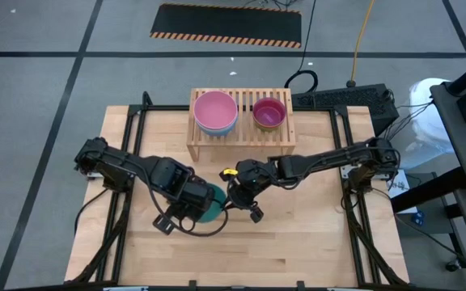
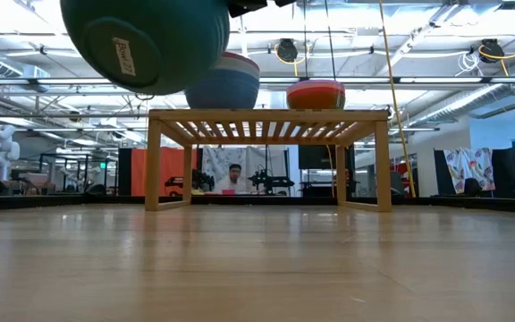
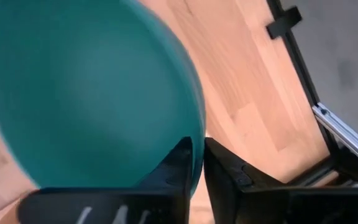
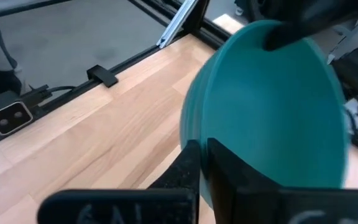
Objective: Place and stack bowls onto a shelf
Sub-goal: Stack the dark green bowl on top of the pink bowl on the shelf
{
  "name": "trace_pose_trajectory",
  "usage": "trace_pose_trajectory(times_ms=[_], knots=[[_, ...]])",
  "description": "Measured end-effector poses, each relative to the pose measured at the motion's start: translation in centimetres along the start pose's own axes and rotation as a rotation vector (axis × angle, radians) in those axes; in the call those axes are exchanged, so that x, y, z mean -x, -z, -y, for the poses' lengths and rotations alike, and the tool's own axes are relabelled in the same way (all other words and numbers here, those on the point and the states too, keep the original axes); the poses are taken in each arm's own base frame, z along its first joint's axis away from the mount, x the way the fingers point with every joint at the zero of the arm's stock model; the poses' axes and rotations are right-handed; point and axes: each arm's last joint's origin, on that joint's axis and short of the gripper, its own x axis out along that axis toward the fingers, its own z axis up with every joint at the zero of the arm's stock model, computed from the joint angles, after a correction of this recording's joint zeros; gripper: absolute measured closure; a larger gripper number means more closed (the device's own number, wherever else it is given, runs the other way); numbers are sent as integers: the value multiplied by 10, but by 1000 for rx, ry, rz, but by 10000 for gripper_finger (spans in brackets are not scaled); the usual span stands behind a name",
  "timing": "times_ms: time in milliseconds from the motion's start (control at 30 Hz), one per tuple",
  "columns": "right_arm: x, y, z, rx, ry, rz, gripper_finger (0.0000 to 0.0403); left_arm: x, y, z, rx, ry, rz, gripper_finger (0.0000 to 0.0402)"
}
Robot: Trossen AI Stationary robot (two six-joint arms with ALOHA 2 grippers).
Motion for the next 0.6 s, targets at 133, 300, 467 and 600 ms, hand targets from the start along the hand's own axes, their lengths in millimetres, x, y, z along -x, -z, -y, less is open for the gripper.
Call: trace_pose_trajectory(times_ms=[133,300,467,600], knots=[[-1,3,-2,-9,-10,-25,402,0,-1,-1,31,-14,10,348],[-2,2,-4,-5,-14,-28,403,6,-3,0,54,-11,40,344],[-1,1,-3,8,-6,-22,402,33,-7,4,41,-51,147,343],[3,0,-4,16,-3,-33,402,58,-8,9,43,-93,237,342]])
